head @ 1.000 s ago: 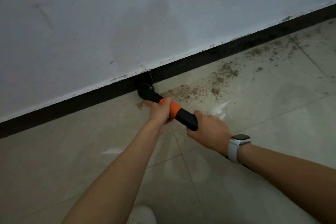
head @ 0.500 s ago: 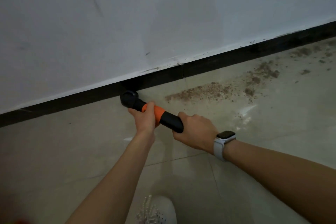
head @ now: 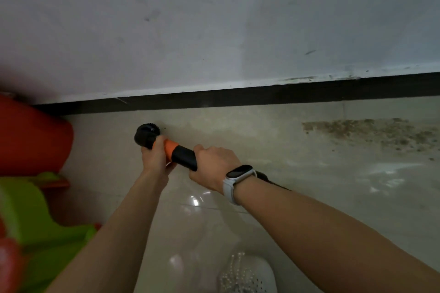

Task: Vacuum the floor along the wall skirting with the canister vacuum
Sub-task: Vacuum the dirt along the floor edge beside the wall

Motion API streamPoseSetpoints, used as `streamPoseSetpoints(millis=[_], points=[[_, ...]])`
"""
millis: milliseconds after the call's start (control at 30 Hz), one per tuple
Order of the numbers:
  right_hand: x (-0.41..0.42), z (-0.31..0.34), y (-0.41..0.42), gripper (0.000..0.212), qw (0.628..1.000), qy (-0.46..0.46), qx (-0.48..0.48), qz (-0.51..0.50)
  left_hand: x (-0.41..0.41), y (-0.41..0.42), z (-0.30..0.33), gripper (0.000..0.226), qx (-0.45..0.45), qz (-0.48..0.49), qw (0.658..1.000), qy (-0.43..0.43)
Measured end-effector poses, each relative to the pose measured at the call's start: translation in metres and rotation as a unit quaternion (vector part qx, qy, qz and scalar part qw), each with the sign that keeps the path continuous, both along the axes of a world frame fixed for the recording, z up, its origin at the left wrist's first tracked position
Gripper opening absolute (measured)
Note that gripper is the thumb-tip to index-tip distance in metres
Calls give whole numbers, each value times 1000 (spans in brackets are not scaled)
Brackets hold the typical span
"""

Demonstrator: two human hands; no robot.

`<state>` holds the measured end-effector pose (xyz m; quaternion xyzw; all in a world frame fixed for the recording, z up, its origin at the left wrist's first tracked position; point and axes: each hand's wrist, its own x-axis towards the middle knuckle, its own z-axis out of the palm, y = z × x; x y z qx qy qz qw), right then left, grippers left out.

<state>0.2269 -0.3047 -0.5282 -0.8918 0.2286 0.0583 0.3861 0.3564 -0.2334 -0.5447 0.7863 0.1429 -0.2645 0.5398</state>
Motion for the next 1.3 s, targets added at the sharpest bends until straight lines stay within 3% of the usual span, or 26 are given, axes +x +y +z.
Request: streamPoseSetpoints(millis=[233,567,833,1100,1300], points=[[21,-10,14,28,1000,4,18,-16,28,7,-16,50,9,-27,999,36],[-21,-15,-9,28,998,15,10,-63,-14,-24,-16,48,-12,-77,996,36],[-106,-10,-29,25,994,55,-19,-96,-99,-57,-9,45,-18,-151,988,38],[-227,-7,-37,22,977,133,-45,-162,-219,-86,-15,63,-14,-257,965,49],[-263,3,-47,27,966,149,-81,-194,-253,-109,-8,66,-21,-294,953,73]])
